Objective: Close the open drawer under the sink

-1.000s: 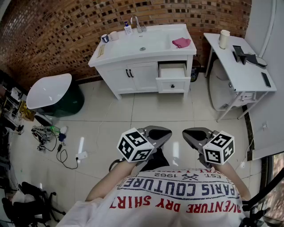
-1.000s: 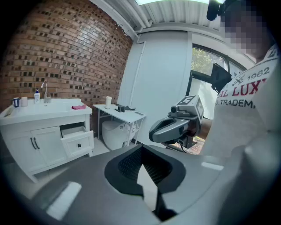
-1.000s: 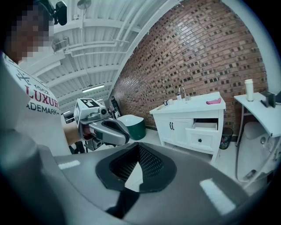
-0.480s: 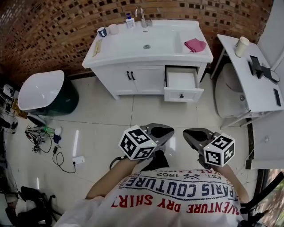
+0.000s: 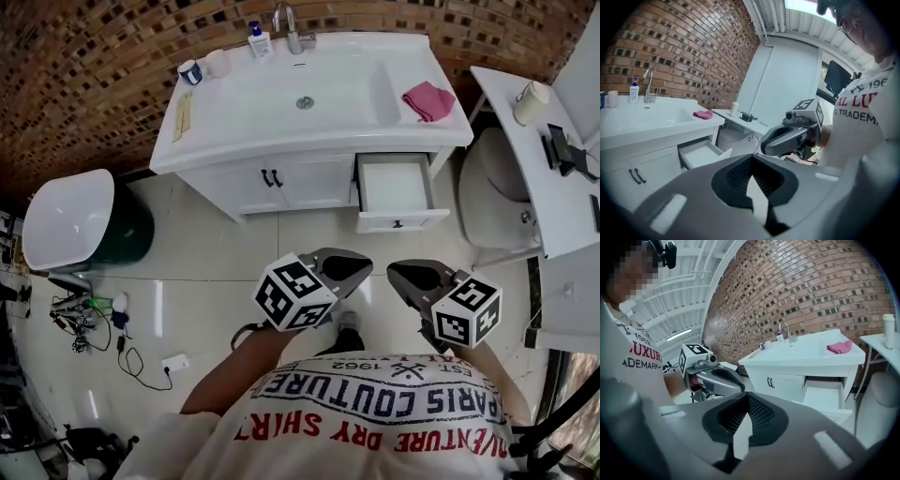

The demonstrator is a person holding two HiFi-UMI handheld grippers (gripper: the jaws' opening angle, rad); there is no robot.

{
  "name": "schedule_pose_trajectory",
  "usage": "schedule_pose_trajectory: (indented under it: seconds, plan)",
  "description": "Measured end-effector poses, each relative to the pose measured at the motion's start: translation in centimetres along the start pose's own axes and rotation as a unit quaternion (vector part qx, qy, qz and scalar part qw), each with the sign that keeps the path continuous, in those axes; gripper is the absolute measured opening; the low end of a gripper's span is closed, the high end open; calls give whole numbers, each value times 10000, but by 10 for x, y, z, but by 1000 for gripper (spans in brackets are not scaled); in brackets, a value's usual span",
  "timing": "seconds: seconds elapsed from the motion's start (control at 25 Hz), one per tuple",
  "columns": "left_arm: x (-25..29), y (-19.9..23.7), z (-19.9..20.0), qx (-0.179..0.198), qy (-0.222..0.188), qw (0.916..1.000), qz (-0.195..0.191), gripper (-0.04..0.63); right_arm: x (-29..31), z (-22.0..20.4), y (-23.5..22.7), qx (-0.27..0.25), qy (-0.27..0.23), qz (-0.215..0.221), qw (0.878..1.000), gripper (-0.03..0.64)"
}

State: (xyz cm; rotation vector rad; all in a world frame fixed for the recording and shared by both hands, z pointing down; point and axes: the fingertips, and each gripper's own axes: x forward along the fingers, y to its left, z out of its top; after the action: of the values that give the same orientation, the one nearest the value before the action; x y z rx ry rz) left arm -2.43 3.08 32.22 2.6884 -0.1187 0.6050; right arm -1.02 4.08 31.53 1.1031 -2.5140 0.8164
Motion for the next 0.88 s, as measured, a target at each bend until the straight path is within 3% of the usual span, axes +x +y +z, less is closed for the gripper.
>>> schedule_pose_trajectory:
  seconds: [0.4, 0.6, 0.88]
  plan:
    - [7, 37, 1, -402, -5, 9989, -231, -17, 16, 1, -26, 355, 195, -176, 9990, 6]
    - [15, 45, 6, -393, 19, 9990, -204, -17, 21, -4, -48, 473, 154, -237, 9985, 6]
    - [30, 67, 1, -601, 80, 9981, -55, -18, 33, -63, -143, 417, 585, -1099, 9913, 6]
